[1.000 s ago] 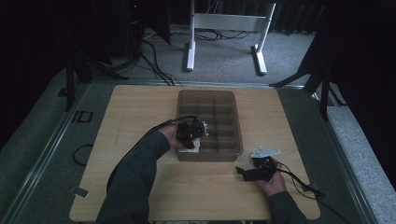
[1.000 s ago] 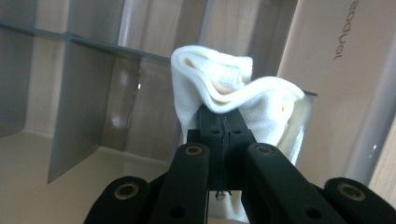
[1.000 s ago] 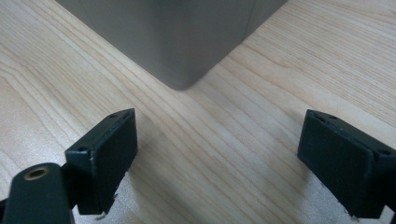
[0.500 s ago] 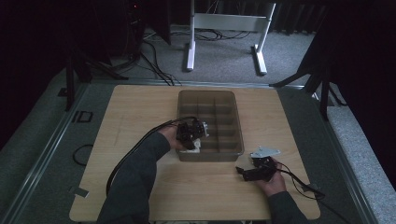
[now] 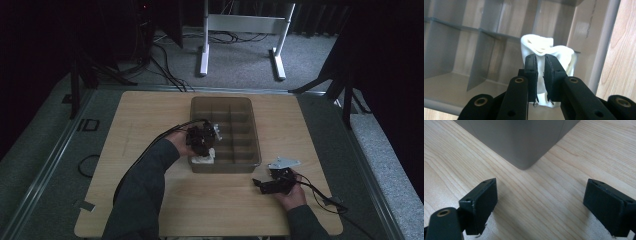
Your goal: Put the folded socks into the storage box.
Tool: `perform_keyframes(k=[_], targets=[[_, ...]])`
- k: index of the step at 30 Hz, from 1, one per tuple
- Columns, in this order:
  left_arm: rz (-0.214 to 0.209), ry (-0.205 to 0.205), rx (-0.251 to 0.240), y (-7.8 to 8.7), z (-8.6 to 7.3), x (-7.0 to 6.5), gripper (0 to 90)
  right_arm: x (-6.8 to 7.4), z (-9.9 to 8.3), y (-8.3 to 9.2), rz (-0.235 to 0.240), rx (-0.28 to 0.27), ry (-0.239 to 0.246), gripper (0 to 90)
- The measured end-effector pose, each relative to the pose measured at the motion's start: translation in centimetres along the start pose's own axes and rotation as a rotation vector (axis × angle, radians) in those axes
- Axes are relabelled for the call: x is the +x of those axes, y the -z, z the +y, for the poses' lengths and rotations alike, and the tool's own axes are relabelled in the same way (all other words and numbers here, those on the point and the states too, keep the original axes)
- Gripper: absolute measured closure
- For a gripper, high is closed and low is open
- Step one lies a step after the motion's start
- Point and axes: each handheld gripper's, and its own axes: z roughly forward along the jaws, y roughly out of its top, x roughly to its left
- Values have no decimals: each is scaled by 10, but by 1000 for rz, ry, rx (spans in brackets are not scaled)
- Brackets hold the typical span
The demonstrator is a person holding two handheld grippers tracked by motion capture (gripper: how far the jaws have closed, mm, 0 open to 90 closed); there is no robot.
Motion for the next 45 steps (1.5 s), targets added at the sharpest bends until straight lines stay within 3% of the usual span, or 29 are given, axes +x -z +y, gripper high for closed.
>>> perform_keyframes(k=[4, 9, 22, 45], targets=[[12, -1, -45, 6, 2, 0, 819, 0, 0, 0, 0, 0, 0, 116], [36, -4, -53, 4, 6, -1, 831, 0, 0, 0, 0, 0, 0, 116], [35, -4, 9, -13, 7, -1, 878, 0, 0, 0, 0, -1, -1, 116], [25, 15, -1, -17, 3, -3, 895, 0, 0, 0, 0, -1, 0, 116]])
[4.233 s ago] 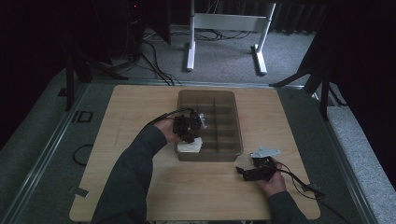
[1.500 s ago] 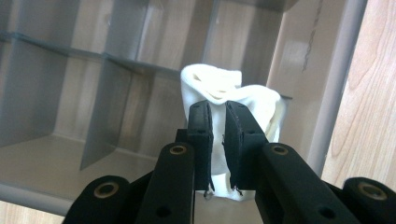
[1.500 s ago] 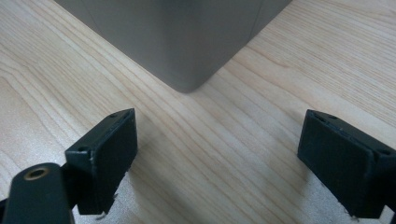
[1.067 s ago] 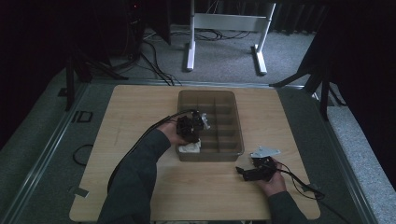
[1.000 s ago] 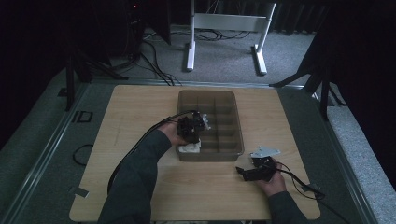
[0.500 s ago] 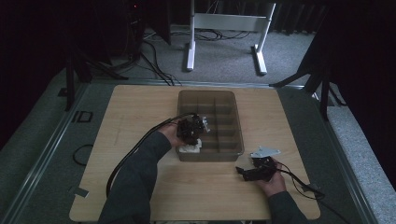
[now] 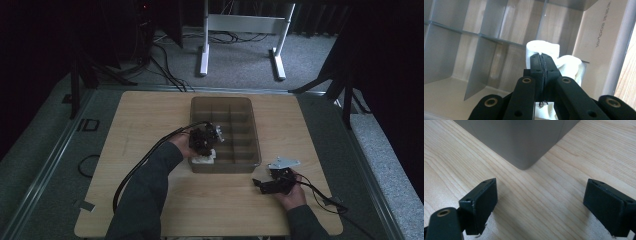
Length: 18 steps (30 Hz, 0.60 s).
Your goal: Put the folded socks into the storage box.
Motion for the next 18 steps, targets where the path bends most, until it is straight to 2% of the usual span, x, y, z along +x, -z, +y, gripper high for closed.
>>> perform_keyframes(k=[4, 7, 14, 18], targets=[[-8, 9, -6, -1, -2, -1, 898, 0, 0, 0, 0, 0, 0, 116], [-31, 20, -20, -2, -4, -1, 899, 0, 0, 0, 0, 0, 0, 116], [-36, 3, 20, -7, -5, -2, 900, 0, 0, 0, 0, 0, -1, 116], [-40, -5, 49, -15, -6, -3, 900, 0, 0, 0, 0, 0, 0, 117]])
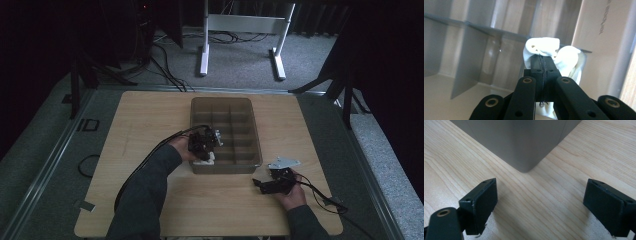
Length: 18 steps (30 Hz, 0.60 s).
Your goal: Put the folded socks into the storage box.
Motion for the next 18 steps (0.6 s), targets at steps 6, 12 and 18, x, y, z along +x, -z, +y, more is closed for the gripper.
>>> perform_keyframes(k=[6, 12, 18], targets=[[0, 0, 23, -8, 2, -1, 900, 0, 0, 0, 0, 0, 0, 116], [9, -6, 41, -9, 4, -3, 900, 0, 0, 0, 0, 0, 0, 116], [14, -1, 43, -10, 5, -3, 897, 0, 0, 0, 0, 0, 0, 116]])
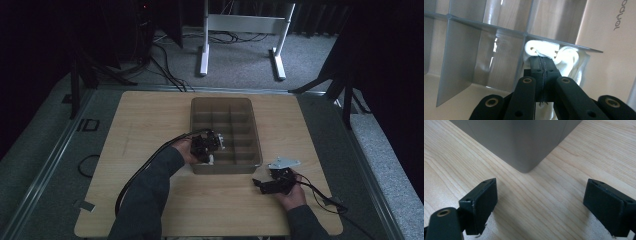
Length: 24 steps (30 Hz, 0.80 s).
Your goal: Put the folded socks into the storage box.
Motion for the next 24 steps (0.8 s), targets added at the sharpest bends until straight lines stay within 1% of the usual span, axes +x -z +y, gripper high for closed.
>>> perform_keyframes(k=[3, 4, 5, 6, 7, 8, 9, 10, 12, 15, 18, 20, 22, 23, 24], targets=[[17, -5, -1, 3, -1, -1, 847, 0, 0, 0, 0, 0, 0, 116], [17, -5, -1, 3, -1, -1, 832, 0, 0, 0, 0, 0, 0, 116], [31, -9, -9, 8, -2, -2, 798, 0, 0, 0, 0, 0, 0, 116], [31, -9, -9, 8, -2, -2, 784, 0, 0, 0, 0, 0, 0, 116], [28, 0, -21, 13, -3, -2, 784, 0, 0, 0, 0, 0, -1, 116], [31, -3, -27, 17, -4, -1, 757, 0, 0, 0, 0, 0, 0, 116], [33, 5, -40, 21, -6, -1, 728, 0, 0, 0, 0, 0, 0, 116], [34, 4, -46, 25, -8, -1, 718, 0, 0, 0, 0, 0, 0, 116], [43, 25, -88, 34, -13, 0, 707, 0, 0, 0, 0, 0, 0, 116], [66, 49, -117, 44, -19, 3, 684, 0, 0, 0, 0, 0, 0, 117], [78, 76, -150, 50, -24, 6, 661, 0, 0, 0, 0, 0, 0, 116], [96, 103, -194, 54, -28, 8, 638, 0, 0, 0, 0, 0, -1, 116], [92, 141, -245, 56, -34, 10, 631, 0, 0, 0, 0, 0, -1, 117], [95, 149, -247, 57, -36, 11, 622, 0, 0, 0, 0, 0, 0, 117], [113, 161, -249, 57, -38, 12, 616, 0, 0, 0, 0, 0, 0, 116]])
